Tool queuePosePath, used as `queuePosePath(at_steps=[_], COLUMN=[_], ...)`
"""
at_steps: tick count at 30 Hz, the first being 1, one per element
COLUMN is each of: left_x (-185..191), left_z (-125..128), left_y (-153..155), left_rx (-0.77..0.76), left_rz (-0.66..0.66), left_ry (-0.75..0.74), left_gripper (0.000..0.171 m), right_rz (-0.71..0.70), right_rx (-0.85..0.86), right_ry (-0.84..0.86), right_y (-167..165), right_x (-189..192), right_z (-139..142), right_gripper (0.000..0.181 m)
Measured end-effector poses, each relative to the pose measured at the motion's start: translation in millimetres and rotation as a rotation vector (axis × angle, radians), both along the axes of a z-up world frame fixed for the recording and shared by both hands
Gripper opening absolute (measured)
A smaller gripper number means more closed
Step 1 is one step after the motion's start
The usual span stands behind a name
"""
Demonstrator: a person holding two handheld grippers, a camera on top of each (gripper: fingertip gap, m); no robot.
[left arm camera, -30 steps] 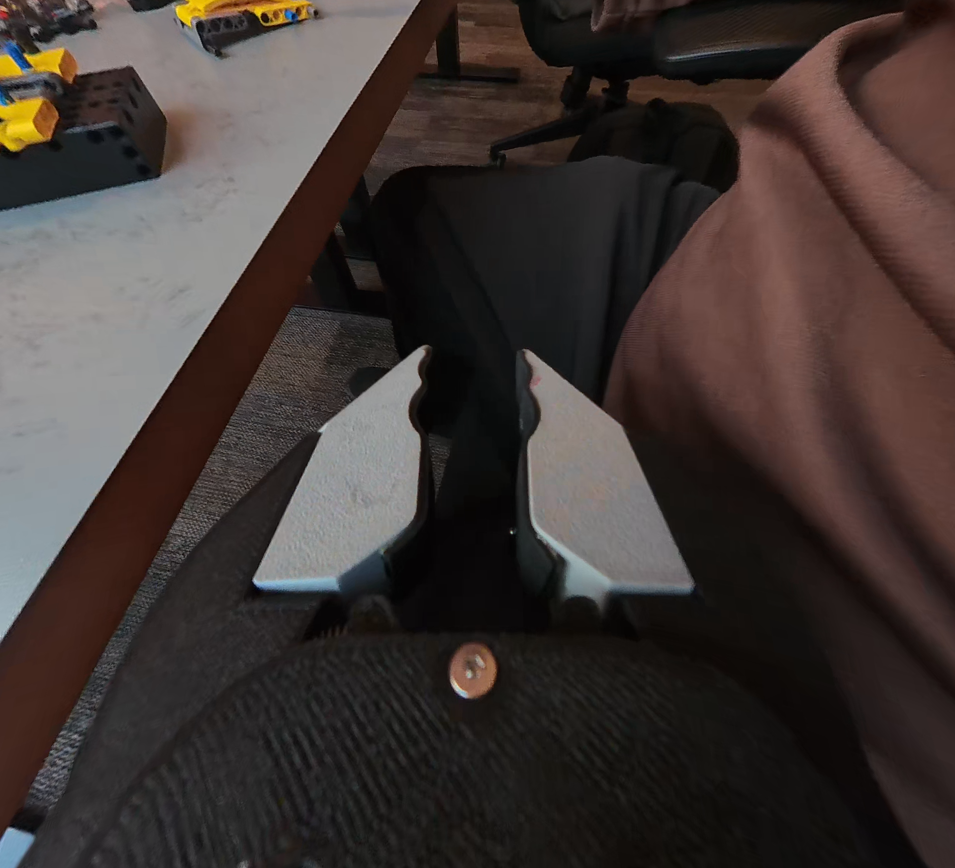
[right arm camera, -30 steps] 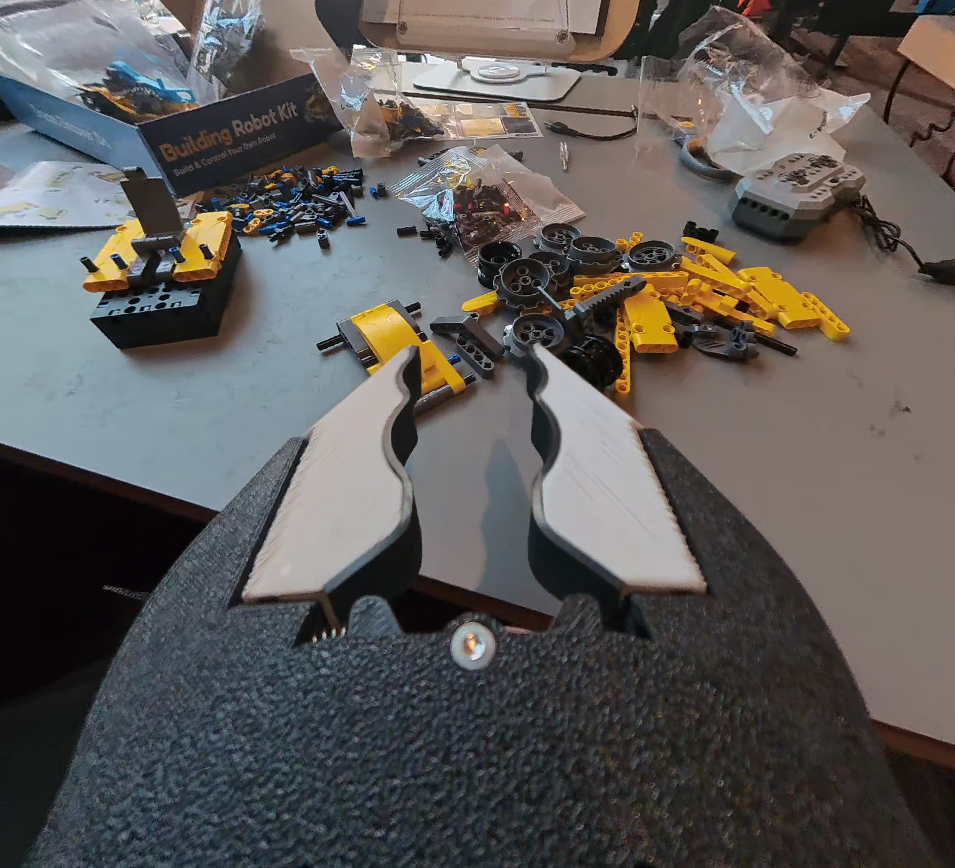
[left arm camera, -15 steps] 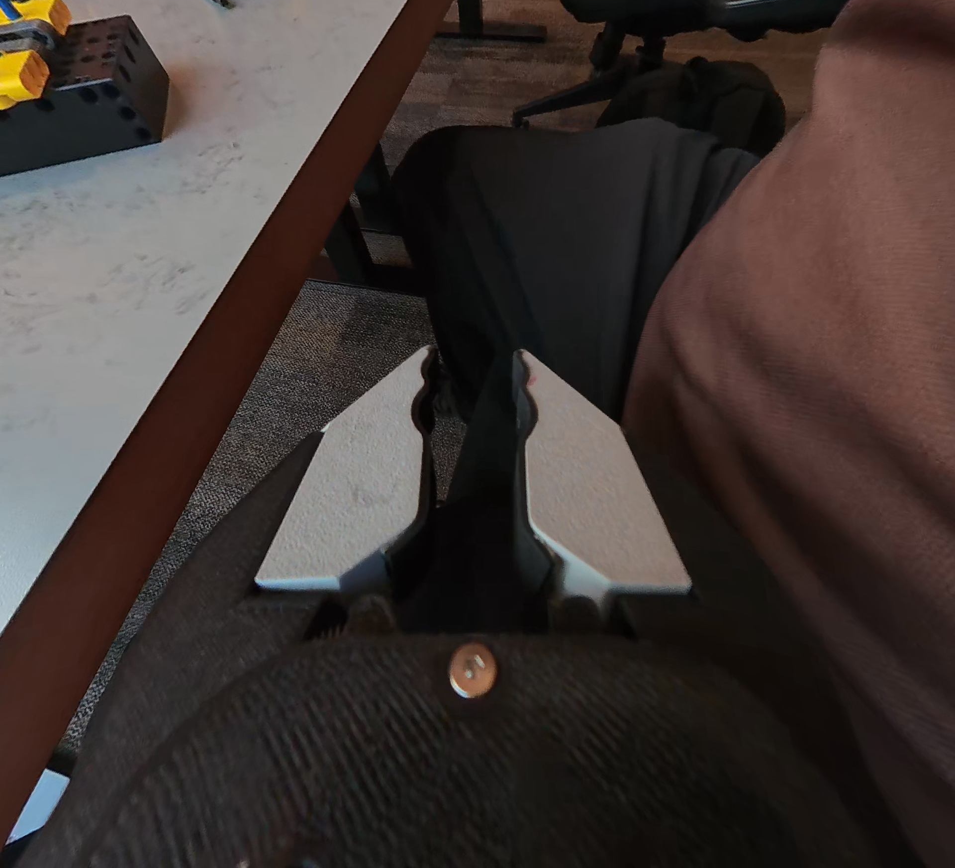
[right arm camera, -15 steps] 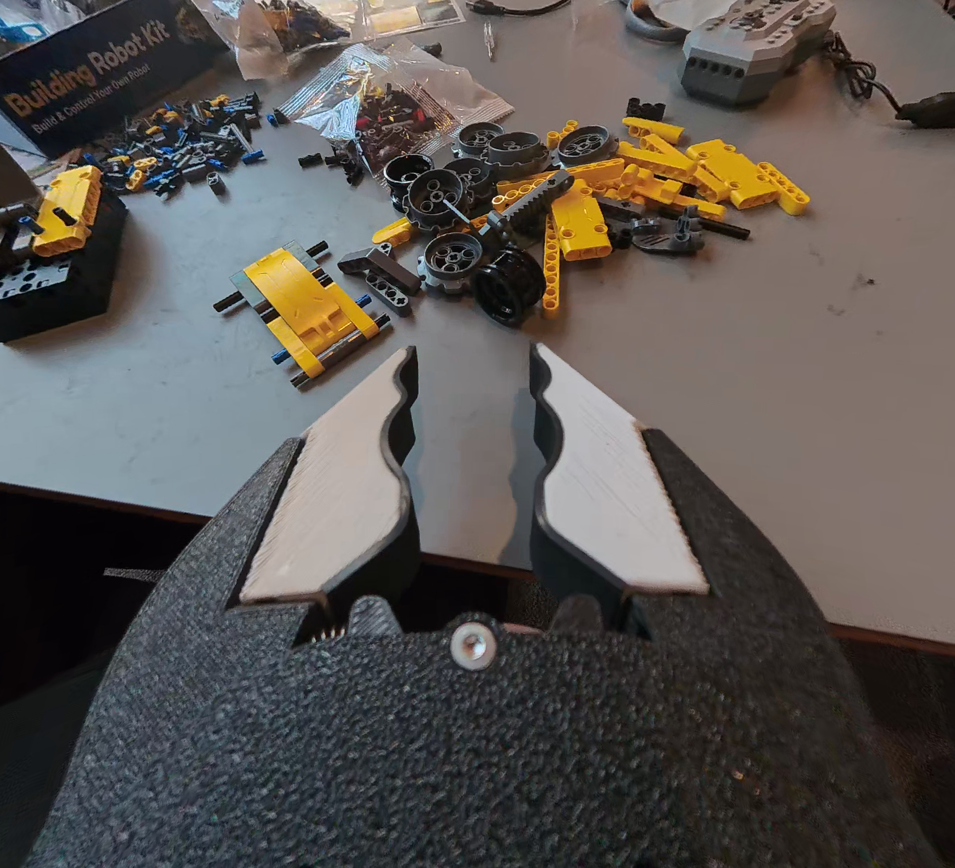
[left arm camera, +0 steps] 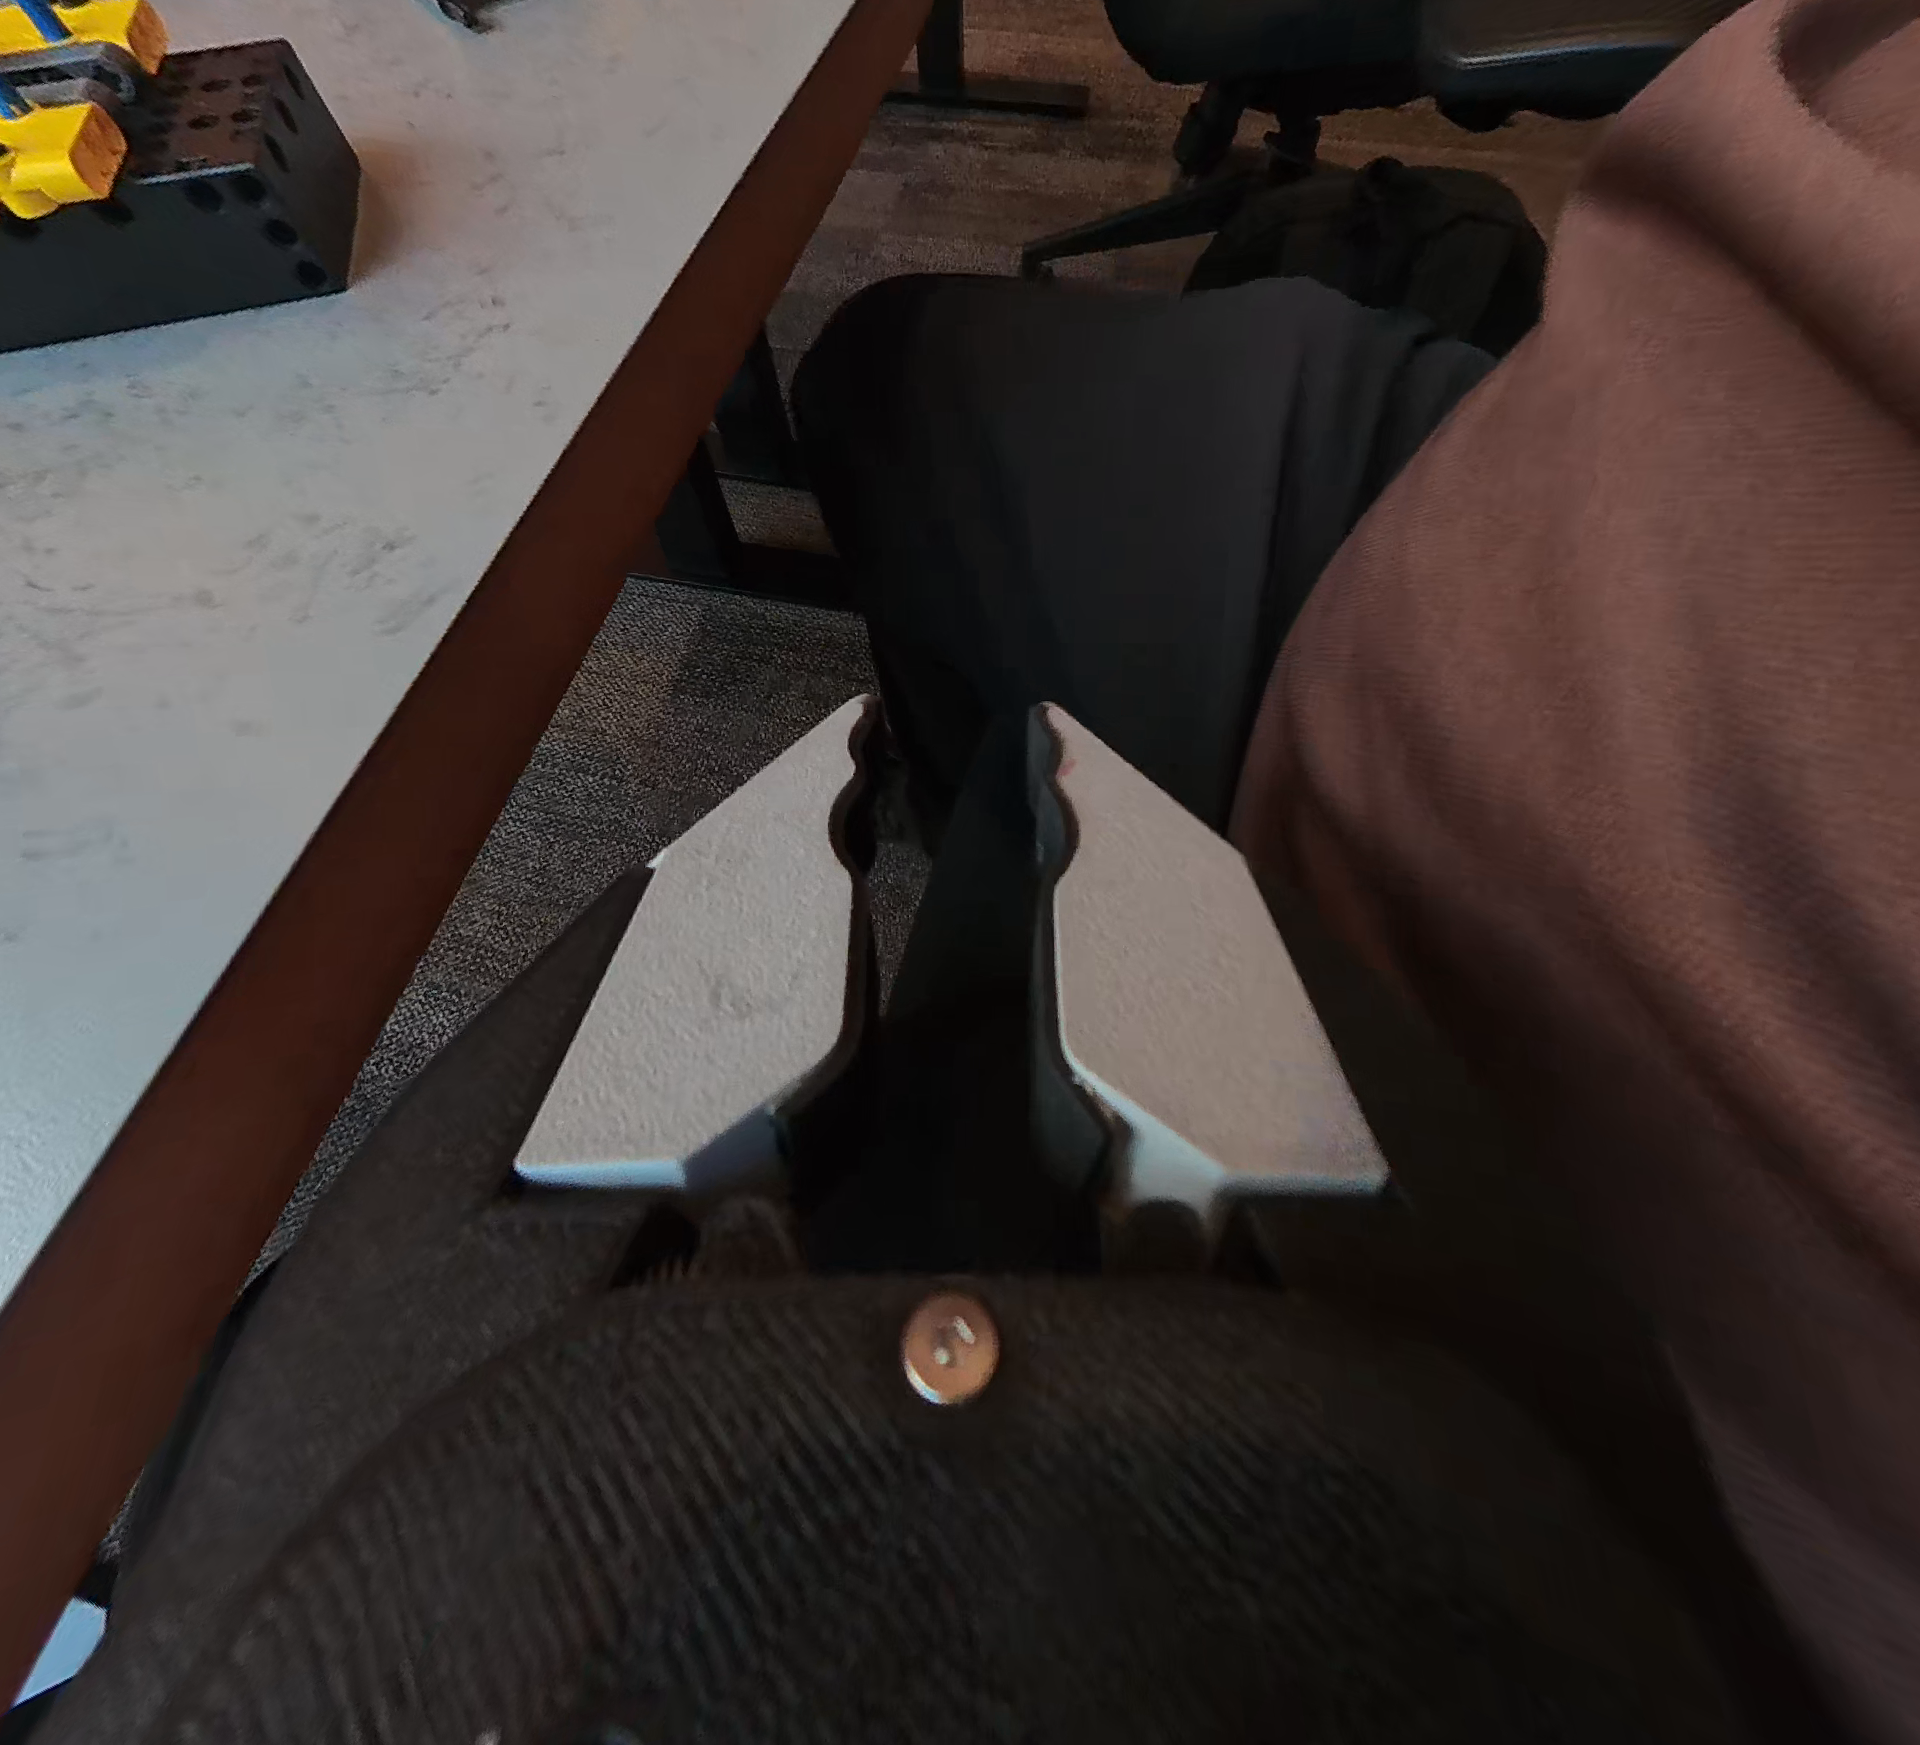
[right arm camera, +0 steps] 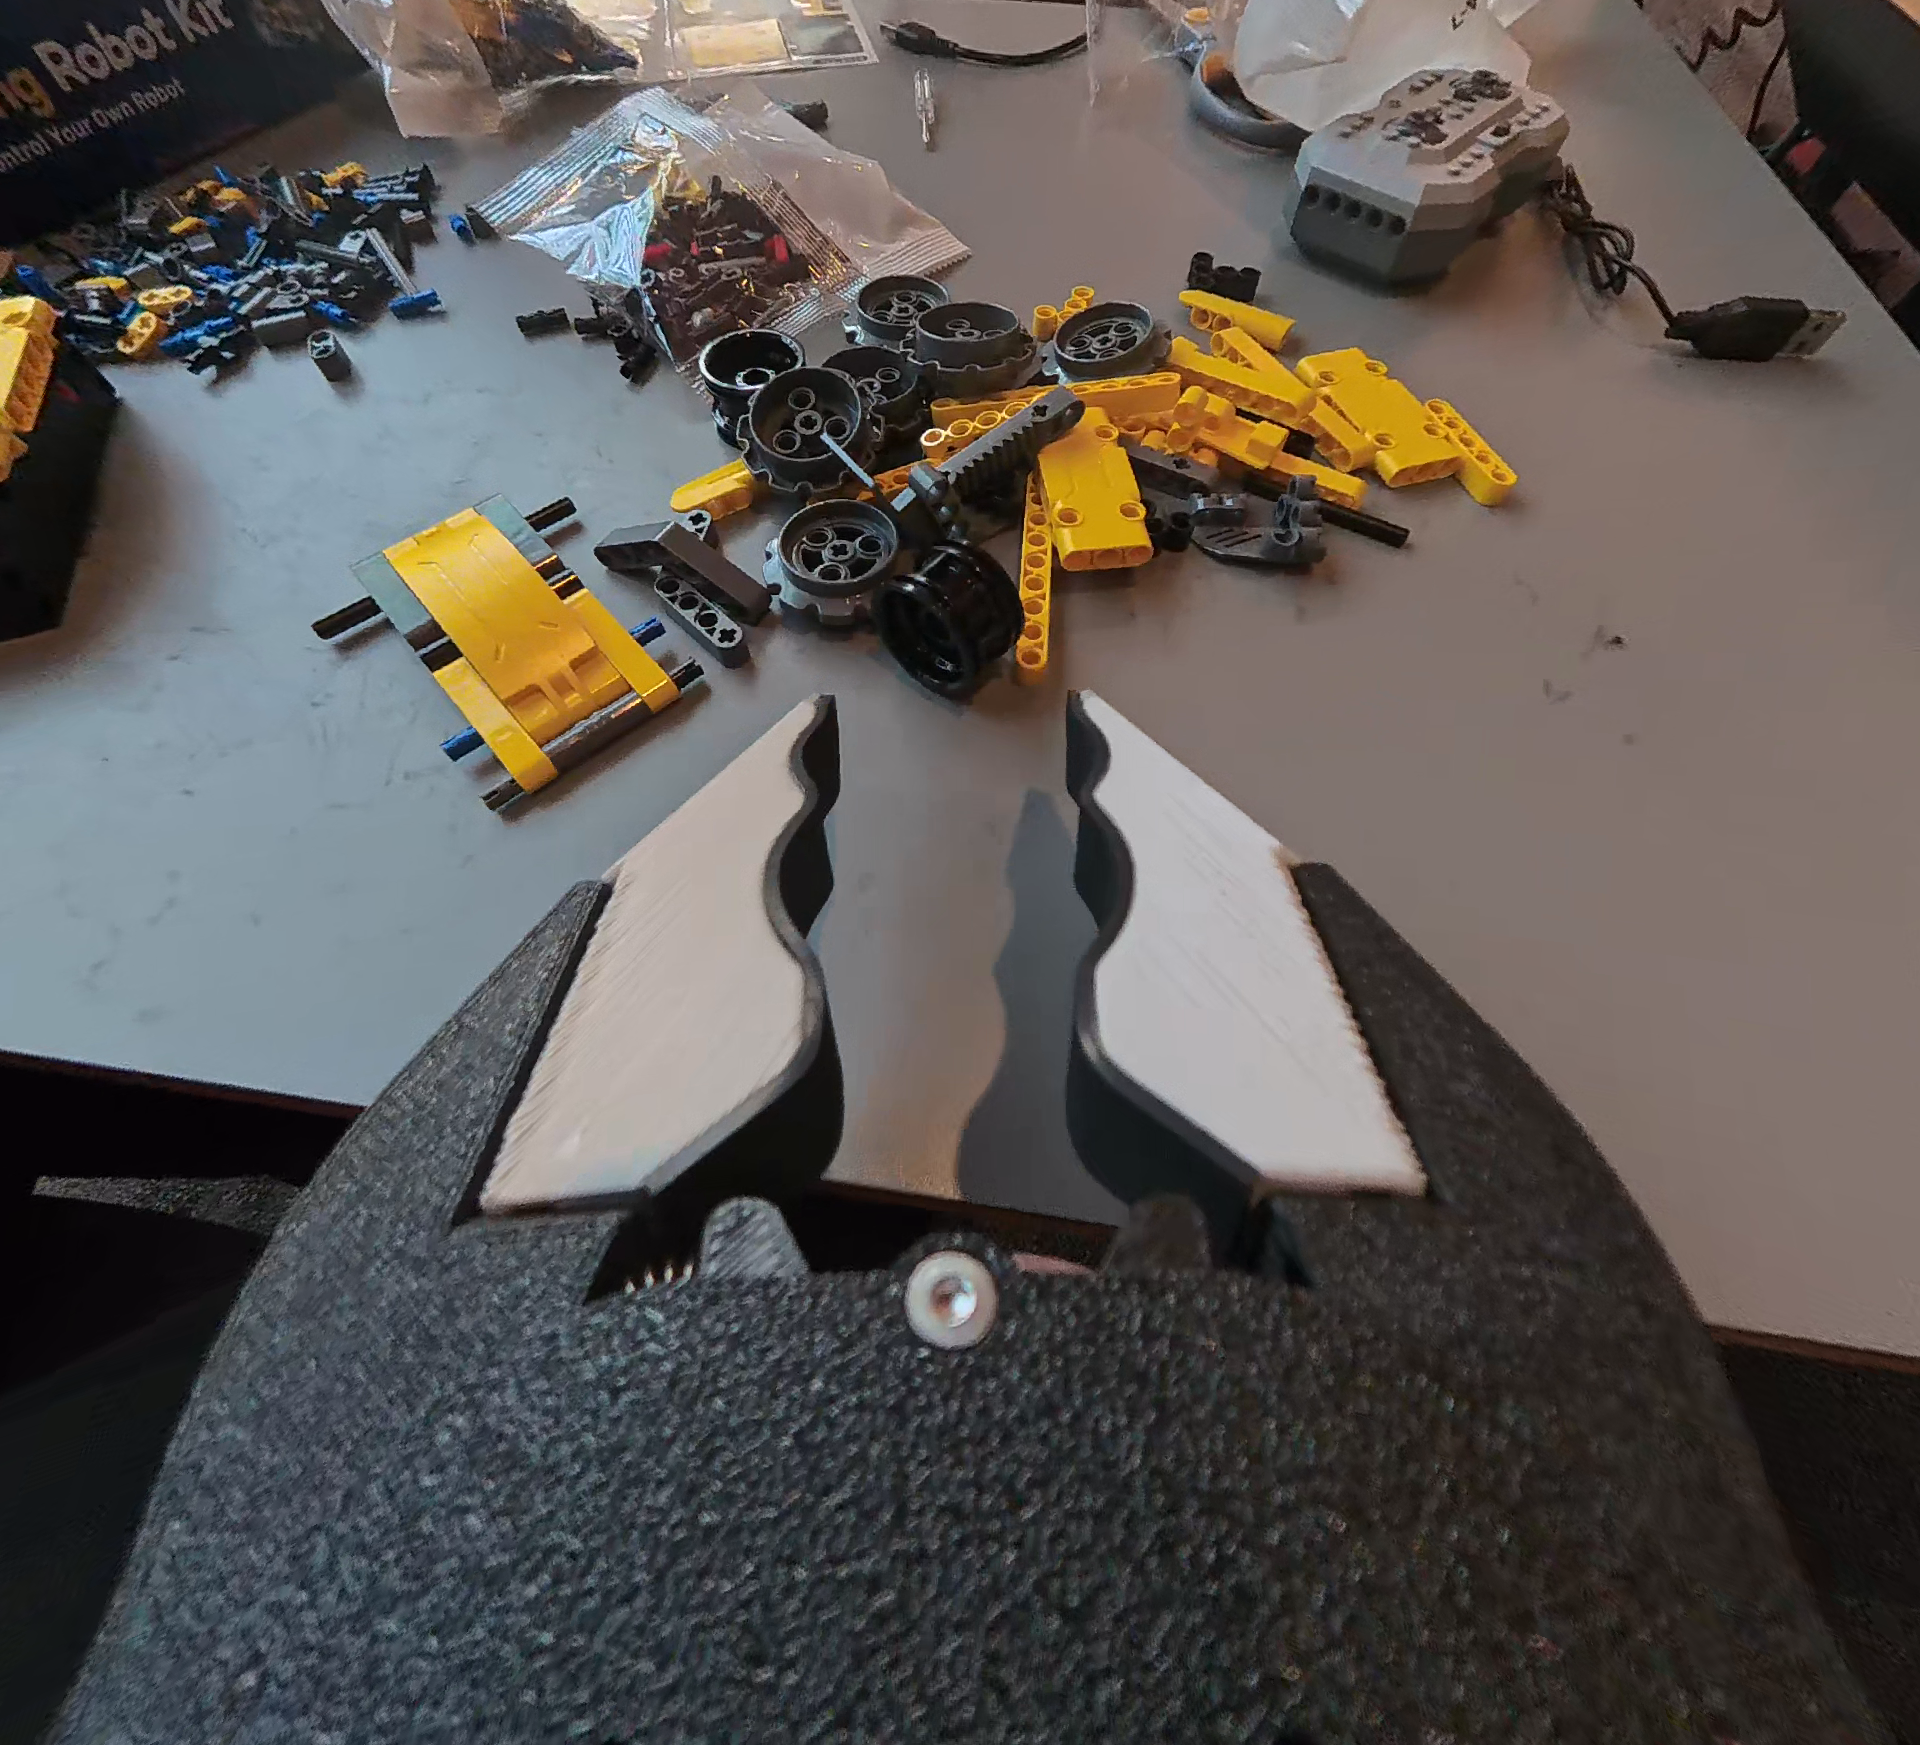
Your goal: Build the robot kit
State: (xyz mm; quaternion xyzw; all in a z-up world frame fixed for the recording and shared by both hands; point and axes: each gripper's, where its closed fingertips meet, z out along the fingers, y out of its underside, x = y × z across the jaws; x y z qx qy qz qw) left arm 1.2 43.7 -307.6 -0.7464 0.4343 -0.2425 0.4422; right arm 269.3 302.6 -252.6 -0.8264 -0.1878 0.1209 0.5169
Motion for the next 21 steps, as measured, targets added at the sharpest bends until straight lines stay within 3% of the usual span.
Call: queuePosePath(at_steps=[9, 16, 21], left_x=[-2.8, -3.1, -6.3], left_z=[5.0, 10.5, 10.6], left_y=[-0.7, -3.0, -1.5], left_rx=[-0.007, 0.031, 0.016], left_rz=[0.009, -0.012, -0.002], left_ry=[-0.016, -0.005, -0.011], left_gripper=[0.025, 0.024, 0.025], right_rz=[0.137, 0.321, 0.308], right_rx=[-0.025, -0.173, -0.240], right_ry=[-0.116, -0.384, -0.545], right_y=[23.9, 80.1, 104.3], right_x=[-48.6, -121.1, -117.3], right_z=[23.9, -0.2, -24.3], right_gripper=[0.043, 0.039, 0.030])
